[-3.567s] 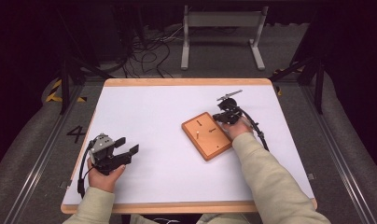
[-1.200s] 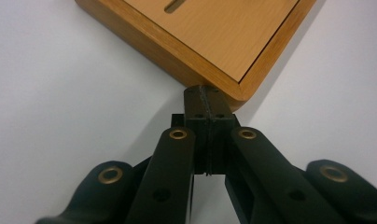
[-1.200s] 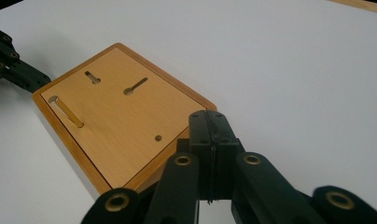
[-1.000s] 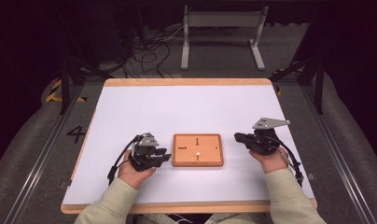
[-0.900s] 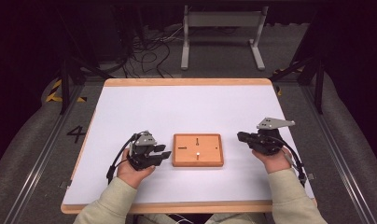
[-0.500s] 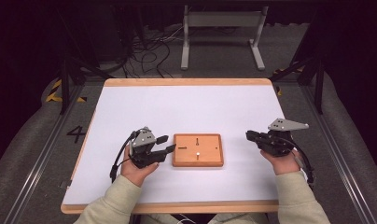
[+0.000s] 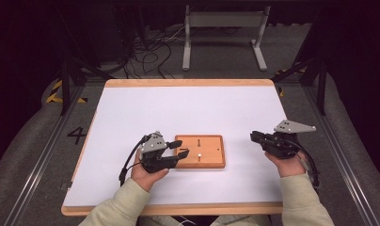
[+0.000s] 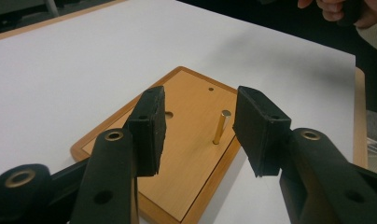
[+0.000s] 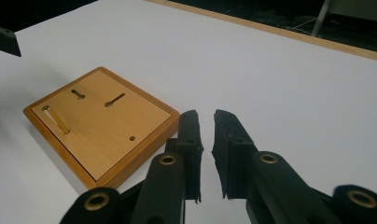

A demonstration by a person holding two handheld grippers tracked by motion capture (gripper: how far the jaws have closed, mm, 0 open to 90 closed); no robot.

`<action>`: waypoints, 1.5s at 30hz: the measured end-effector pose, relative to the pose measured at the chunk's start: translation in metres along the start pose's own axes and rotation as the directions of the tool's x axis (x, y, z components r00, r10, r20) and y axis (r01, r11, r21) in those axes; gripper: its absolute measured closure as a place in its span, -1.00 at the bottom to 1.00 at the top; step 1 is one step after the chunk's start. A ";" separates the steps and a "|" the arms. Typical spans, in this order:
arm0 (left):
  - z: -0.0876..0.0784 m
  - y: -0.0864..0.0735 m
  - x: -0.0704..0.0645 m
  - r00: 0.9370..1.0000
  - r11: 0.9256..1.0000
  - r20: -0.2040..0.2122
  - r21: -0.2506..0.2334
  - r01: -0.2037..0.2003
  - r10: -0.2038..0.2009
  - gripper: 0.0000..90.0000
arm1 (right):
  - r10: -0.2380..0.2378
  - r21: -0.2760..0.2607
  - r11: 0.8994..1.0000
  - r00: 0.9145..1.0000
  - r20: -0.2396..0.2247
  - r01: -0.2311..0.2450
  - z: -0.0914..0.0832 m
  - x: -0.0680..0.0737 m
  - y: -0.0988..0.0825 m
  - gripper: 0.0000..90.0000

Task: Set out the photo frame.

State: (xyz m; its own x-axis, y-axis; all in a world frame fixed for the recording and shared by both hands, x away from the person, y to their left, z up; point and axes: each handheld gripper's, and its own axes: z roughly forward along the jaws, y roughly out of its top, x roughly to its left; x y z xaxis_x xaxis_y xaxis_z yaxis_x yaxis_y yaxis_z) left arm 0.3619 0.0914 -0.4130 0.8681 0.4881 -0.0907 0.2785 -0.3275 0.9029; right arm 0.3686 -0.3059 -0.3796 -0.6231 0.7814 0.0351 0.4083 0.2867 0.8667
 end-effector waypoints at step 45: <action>0.071 -0.007 -0.008 0.996 0.978 0.084 0.207 -0.029 0.012 0.71 | 0.008 0.024 1.000 1.000 -0.006 -0.008 0.001 0.005 -0.016 0.66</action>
State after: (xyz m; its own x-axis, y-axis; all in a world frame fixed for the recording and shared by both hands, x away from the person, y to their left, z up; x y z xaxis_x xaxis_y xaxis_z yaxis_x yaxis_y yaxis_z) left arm 0.3820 0.0321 -0.4486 0.9029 0.4141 -0.1151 0.3321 -0.5022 0.7984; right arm 0.3594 -0.3061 -0.3936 -0.6239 0.7802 0.0449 0.4293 0.2941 0.8539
